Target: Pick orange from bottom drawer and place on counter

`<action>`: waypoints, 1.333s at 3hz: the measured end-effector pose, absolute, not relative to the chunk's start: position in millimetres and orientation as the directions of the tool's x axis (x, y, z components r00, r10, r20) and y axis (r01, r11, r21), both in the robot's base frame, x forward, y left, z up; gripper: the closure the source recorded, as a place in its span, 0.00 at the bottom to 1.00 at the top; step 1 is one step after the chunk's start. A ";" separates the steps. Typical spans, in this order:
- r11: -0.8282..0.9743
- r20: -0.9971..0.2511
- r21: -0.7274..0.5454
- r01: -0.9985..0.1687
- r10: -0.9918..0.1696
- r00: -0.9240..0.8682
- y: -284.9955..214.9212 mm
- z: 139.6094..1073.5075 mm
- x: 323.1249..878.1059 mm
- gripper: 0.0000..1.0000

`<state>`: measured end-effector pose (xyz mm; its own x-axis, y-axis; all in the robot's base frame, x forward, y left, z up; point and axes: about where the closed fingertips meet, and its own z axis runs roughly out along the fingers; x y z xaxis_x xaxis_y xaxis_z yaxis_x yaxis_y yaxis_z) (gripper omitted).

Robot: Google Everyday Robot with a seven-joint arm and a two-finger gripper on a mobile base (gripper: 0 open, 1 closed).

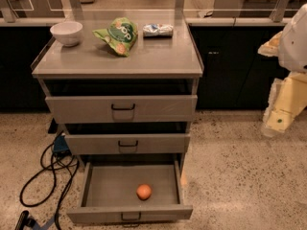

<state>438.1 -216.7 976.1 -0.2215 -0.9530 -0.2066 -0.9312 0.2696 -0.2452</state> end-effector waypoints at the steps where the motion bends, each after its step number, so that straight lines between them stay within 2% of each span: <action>1: 0.270 -0.207 -0.245 -0.931 -0.953 -0.222 -216.7 976.0 438.1 0.00; 2: 0.265 -0.222 -0.242 -0.933 -0.951 -0.213 -231.1 947.8 430.2 0.00; 3: 0.275 -0.288 -0.174 -0.946 -0.933 -0.218 -262.6 861.8 411.2 0.00; 4: 0.322 -0.402 -0.033 -0.946 -0.871 -0.282 -293.6 738.9 382.4 0.00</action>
Offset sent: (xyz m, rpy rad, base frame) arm -0.0233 -0.0444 -0.0886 0.0475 0.0135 0.0260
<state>382.4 -293.6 738.9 -0.2822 -0.8712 -0.4018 -0.9463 0.3217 -0.0327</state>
